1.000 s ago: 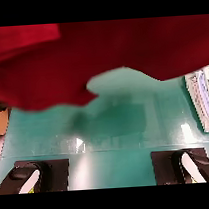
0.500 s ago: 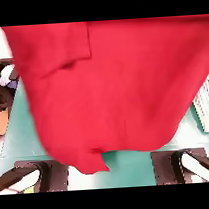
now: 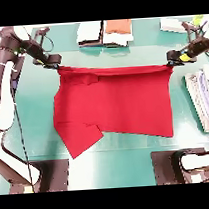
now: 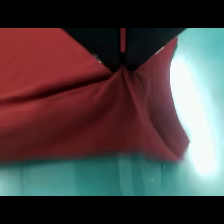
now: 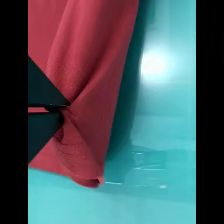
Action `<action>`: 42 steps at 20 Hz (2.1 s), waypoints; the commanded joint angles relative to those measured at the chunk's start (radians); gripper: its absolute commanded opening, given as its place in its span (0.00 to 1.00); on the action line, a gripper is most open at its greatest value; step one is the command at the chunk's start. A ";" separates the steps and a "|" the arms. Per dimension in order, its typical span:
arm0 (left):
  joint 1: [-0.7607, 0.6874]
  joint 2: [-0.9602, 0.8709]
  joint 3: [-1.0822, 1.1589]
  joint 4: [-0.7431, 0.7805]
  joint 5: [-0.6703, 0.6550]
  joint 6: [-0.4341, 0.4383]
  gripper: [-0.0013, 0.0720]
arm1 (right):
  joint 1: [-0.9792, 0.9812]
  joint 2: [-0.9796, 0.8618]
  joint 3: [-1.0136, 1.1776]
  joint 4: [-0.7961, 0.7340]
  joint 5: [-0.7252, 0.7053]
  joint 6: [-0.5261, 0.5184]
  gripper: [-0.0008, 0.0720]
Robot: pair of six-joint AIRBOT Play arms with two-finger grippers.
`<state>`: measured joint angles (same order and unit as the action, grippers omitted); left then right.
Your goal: Fold the shirts.
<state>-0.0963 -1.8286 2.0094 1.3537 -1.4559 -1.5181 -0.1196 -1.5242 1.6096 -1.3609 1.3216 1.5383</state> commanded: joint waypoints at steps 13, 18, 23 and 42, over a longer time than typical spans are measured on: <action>0.012 -0.035 -0.214 0.026 -0.040 0.006 0.05 | 0.028 0.092 -0.391 0.008 -0.084 -0.021 0.03; 0.012 -0.017 -0.210 0.034 -0.081 -0.021 0.61 | 0.027 0.092 -0.432 0.105 -0.109 -0.022 0.45; 0.012 0.193 -0.283 0.129 -0.061 -0.045 0.60 | 0.015 0.200 -0.388 0.041 -0.021 -0.033 0.55; 0.012 0.902 -1.214 0.056 0.219 -0.131 0.60 | -0.138 0.597 -1.142 0.032 0.039 0.069 0.68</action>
<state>-0.0845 -0.9363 0.8104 1.4132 -1.2442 -1.6482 -0.2661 -0.8948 0.5014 -1.3674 1.3827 1.5959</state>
